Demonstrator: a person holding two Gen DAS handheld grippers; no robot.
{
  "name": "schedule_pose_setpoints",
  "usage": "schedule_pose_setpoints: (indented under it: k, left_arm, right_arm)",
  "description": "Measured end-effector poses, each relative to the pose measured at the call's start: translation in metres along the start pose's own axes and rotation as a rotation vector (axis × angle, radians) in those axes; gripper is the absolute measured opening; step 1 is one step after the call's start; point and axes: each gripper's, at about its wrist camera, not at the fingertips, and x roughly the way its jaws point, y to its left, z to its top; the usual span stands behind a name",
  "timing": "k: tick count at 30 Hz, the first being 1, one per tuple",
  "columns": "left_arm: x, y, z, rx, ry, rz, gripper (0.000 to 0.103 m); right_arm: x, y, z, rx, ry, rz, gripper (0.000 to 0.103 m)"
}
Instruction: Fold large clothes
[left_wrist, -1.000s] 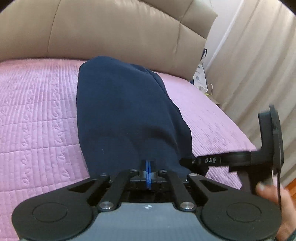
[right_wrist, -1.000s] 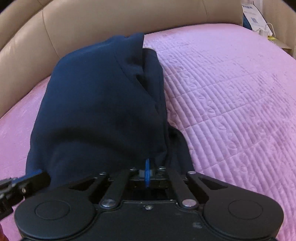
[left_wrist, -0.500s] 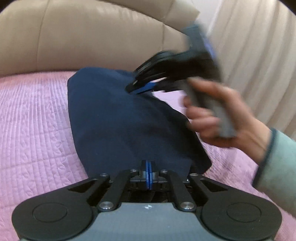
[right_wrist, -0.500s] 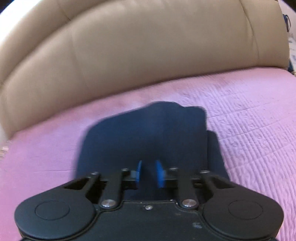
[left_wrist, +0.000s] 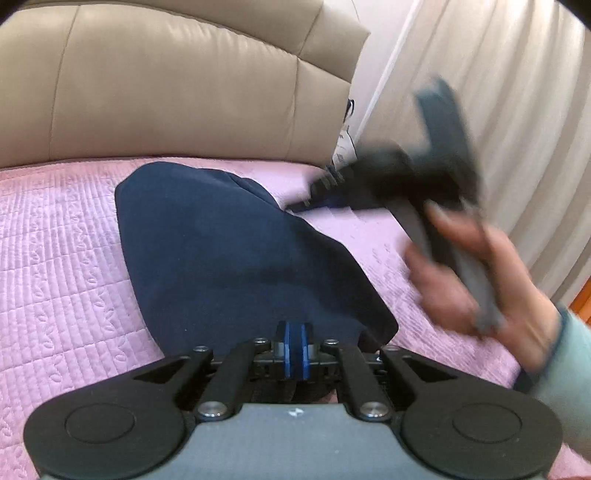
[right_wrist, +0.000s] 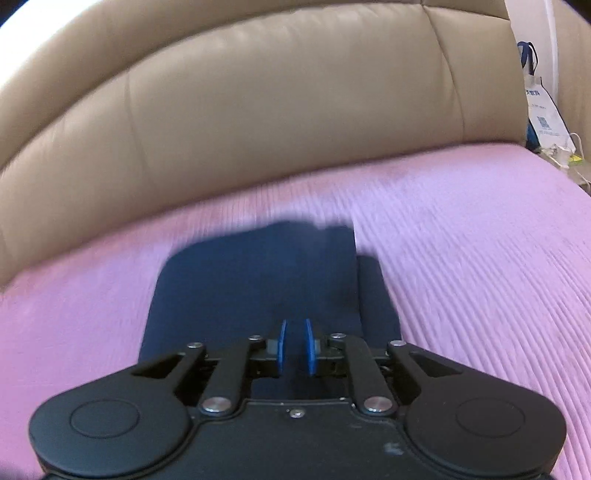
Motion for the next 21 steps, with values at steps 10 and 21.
schedule_pose_setpoints:
  k: [10,21]
  left_arm:
    - [0.020,-0.005,-0.008,0.030,0.119,0.074,0.008]
    - [-0.017,0.031,0.016,-0.096,-0.023,-0.080,0.038]
  right_arm:
    - [0.015,-0.032,-0.072,0.138,0.208,-0.054,0.004]
    - [-0.040,-0.062,-0.058,0.206,0.055,0.130,0.081]
